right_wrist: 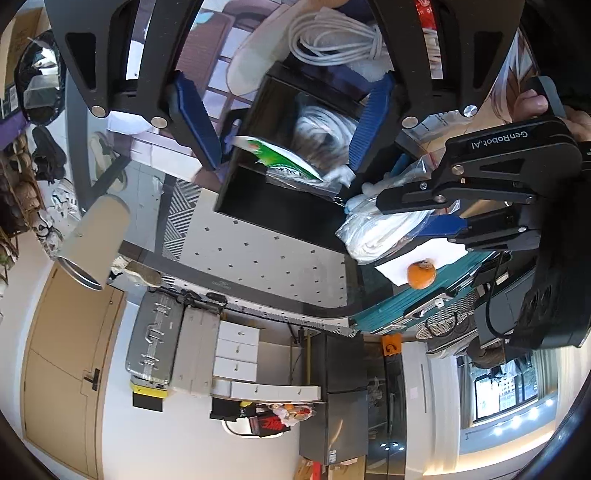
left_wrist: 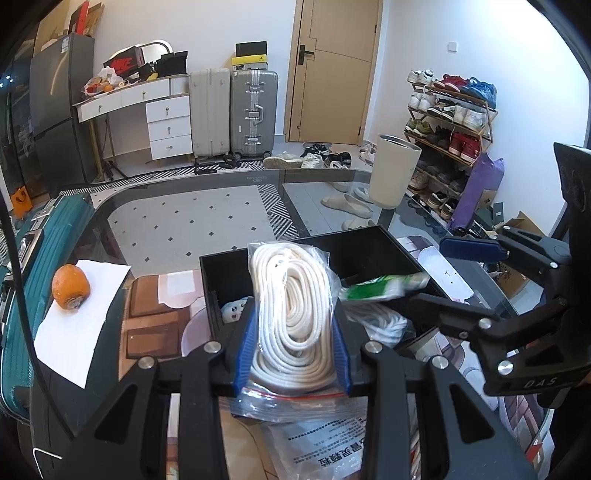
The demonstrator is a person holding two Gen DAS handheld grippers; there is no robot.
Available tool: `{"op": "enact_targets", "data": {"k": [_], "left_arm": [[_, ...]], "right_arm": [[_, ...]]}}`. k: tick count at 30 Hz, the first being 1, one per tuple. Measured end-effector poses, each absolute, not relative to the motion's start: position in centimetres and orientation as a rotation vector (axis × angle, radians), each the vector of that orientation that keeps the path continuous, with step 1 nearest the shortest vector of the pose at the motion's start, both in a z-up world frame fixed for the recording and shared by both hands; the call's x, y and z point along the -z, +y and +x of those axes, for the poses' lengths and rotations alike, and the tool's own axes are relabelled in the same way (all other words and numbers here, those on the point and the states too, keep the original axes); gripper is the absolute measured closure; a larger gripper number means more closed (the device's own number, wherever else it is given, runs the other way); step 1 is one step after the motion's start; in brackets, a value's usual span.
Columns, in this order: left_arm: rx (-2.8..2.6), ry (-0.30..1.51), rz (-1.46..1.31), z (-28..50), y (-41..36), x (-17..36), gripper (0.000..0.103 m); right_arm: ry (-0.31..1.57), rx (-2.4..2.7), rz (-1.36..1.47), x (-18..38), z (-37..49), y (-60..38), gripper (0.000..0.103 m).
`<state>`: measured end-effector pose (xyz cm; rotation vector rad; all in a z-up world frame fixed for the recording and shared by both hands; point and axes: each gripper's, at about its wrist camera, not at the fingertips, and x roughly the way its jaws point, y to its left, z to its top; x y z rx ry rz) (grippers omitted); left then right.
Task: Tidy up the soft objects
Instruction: 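Lower the cord bag into the box with the left tool while the right tool releases the green packet inside, then withdraw both open tools from the box toward the remaining items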
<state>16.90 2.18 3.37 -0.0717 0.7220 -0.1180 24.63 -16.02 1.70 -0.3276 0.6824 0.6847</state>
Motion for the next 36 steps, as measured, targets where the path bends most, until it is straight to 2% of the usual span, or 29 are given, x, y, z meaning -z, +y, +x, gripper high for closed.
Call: {"op": "enact_targets", "data": {"k": [10,11,19,20,22,24,25,29,32,36], "left_arm": [[0.114,0.735,-0.080,17.2,2.3,-3.2,0.067],[0.112,0.740,-0.081,17.3,2.3,-3.1,0.065],[0.100,0.728,-0.107,16.3,2.7,-3.8,0.034],[0.092,0.721,-0.111,16.0,2.8,-3.8,0.025],[0.080,0.700,-0.122,15.3,3.1,-4.1,0.020],[0.072,0.694,-0.121,14.8,3.3,-4.2,0.005],[0.057,0.686,-0.112,14.3,3.3,-4.2,0.001],[0.027,0.663,-0.098,13.0,3.7,-4.1,0.000],[0.017,0.661,-0.105,12.1,4.0,-4.0,0.000],[0.005,0.650,-0.101,10.7,4.4,-3.7,0.000]], "right_arm": [[0.672,-0.653,-0.312,-2.2,23.9,-17.4,0.026],[0.672,-0.653,-0.310,-2.2,23.9,-17.5,0.026],[0.668,-0.638,-0.291,-2.5,23.2,-17.8,0.025],[0.667,-0.634,-0.285,-2.5,23.0,-18.1,0.024],[0.665,-0.626,-0.269,-2.6,22.5,-18.6,0.021],[0.659,-0.617,-0.252,-2.7,21.9,-19.1,0.018],[0.656,-0.612,-0.241,-2.7,21.5,-19.5,0.017],[0.657,-0.593,-0.203,-2.3,20.4,-20.8,0.013],[0.668,-0.578,-0.180,-1.7,19.6,-21.5,0.003],[0.674,-0.570,-0.163,-1.3,18.4,-22.0,0.001]]}}
